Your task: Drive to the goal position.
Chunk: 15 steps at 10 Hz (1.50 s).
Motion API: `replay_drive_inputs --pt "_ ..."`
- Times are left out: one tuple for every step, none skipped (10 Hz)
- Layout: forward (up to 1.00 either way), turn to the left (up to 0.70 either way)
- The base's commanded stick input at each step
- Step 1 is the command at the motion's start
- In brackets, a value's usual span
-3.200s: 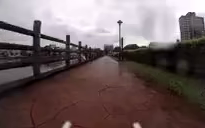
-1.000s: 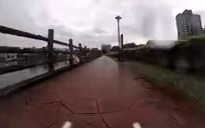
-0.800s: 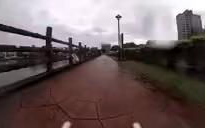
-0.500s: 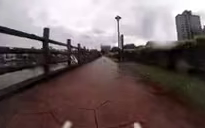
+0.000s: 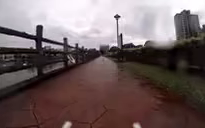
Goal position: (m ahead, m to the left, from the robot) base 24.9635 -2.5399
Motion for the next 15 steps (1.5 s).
replay_drive_inputs --pt "0.5 0.22" --pt "0.5 0.18" --pt "0.5 0.18" --pt "0.5 0.17" --pt "0.5 0.18" --pt "0.5 0.17" --pt "0.5 0.15" --pt "0.5 0.15" --pt "0.5 0.14" --pt "0.5 0.12" --pt "0.5 0.13" --pt "0.5 0.13" --pt "0.5 0.12" --pt "0.5 0.14" --pt "0.5 0.11"
